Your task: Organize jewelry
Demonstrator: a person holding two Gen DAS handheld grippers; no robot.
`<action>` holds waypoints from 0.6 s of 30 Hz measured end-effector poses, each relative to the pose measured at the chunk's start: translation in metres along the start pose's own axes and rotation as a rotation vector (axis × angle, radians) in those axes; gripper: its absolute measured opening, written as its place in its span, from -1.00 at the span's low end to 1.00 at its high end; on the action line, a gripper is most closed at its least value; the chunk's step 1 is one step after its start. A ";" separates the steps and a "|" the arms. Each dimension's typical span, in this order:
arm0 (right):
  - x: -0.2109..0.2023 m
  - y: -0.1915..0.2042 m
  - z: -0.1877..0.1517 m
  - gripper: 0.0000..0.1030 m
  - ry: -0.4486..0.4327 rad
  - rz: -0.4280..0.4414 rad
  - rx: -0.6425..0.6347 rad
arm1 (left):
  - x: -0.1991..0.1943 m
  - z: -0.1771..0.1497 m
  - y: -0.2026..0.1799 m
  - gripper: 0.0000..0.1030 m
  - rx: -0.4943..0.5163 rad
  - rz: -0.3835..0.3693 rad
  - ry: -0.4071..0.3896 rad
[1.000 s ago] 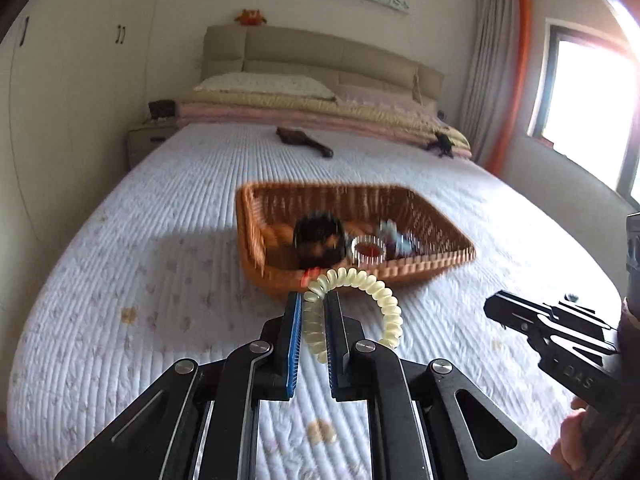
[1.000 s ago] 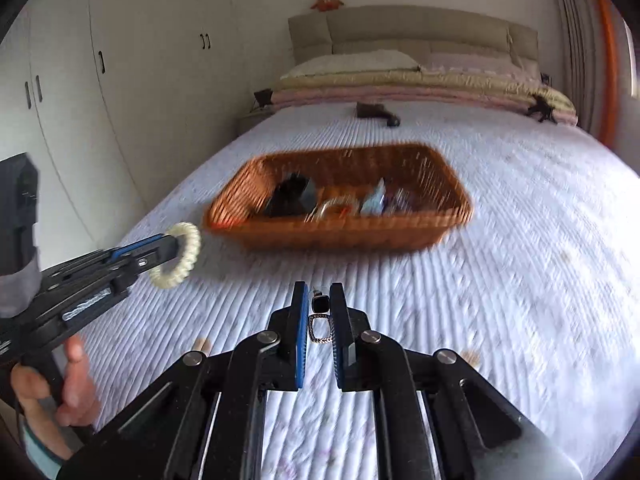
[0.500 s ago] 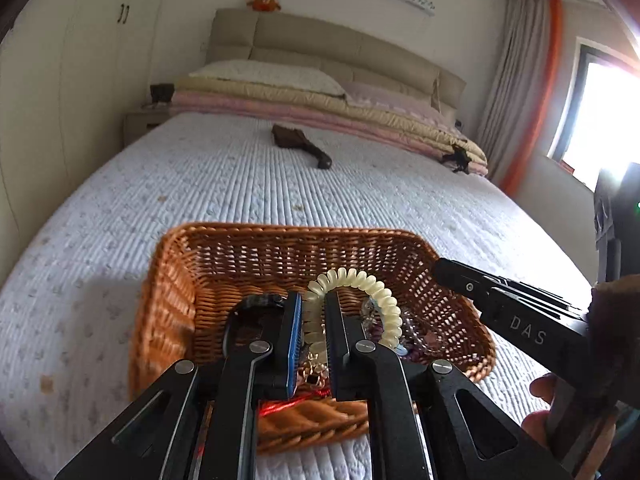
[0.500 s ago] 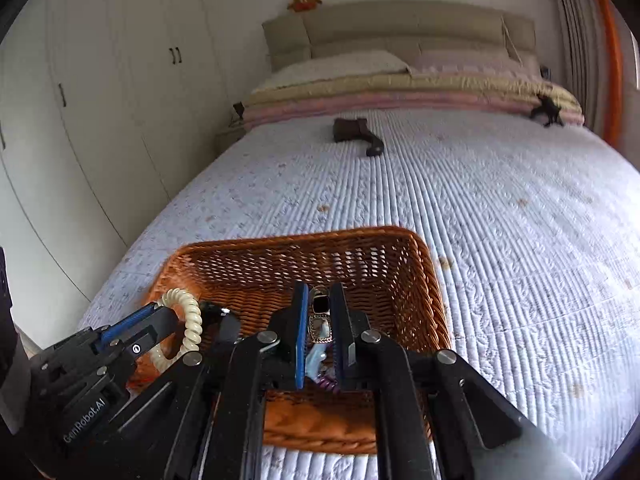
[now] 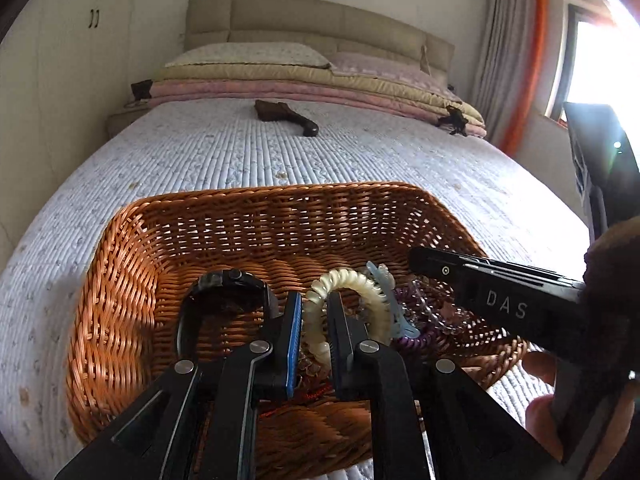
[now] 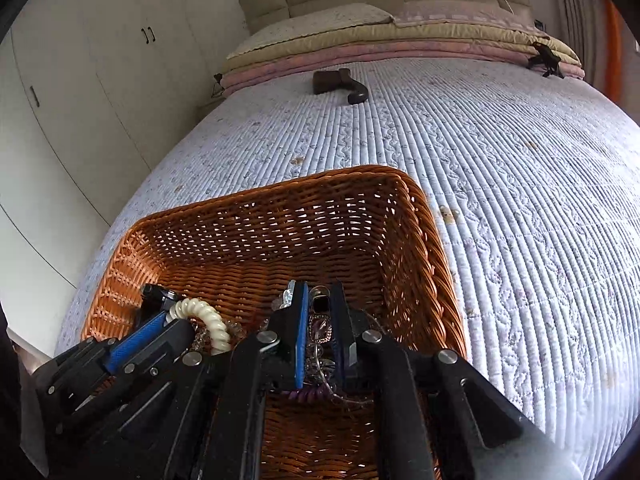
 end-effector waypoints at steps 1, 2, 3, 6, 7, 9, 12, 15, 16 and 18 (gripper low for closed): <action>-0.003 -0.001 0.001 -0.73 -0.009 -0.005 -0.002 | -0.001 0.000 0.000 -0.66 0.001 -0.002 -0.003; -0.007 -0.003 0.001 -0.72 -0.022 -0.009 -0.006 | -0.004 0.000 0.000 -0.44 -0.003 -0.007 -0.009; -0.011 -0.003 0.002 -0.69 -0.031 -0.009 -0.008 | -0.006 0.000 0.000 -0.05 -0.008 -0.006 -0.015; -0.025 -0.003 0.001 -0.50 -0.064 -0.006 -0.008 | -0.021 0.000 -0.002 0.16 -0.010 -0.014 -0.071; -0.034 -0.003 0.000 -0.49 -0.092 -0.015 -0.011 | -0.028 -0.001 -0.003 0.16 -0.011 -0.024 -0.089; -0.052 -0.001 -0.001 -0.47 -0.145 -0.021 -0.021 | -0.042 0.000 -0.005 0.16 -0.006 -0.022 -0.121; -0.092 0.009 -0.009 -0.19 -0.243 -0.041 -0.055 | -0.072 0.003 -0.009 0.16 0.016 0.007 -0.190; -0.138 0.023 -0.023 0.08 -0.347 -0.076 -0.097 | -0.109 -0.001 -0.013 0.19 0.037 0.029 -0.248; -0.155 0.028 -0.031 0.11 -0.382 -0.085 -0.104 | -0.124 -0.006 -0.013 0.21 0.045 0.041 -0.271; -0.180 0.034 -0.049 0.11 -0.428 -0.080 -0.102 | -0.148 -0.015 -0.013 0.35 0.042 0.050 -0.299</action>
Point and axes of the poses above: each gripper's, at about its wrist camera, not at the fingertips, and x roughly the way its jaws point, y to its left, z to its top, the point moved 5 cm from there along x, roughly the way its jaws point, and after that the axes turned 1 degree about y, right-handed, at the moved point
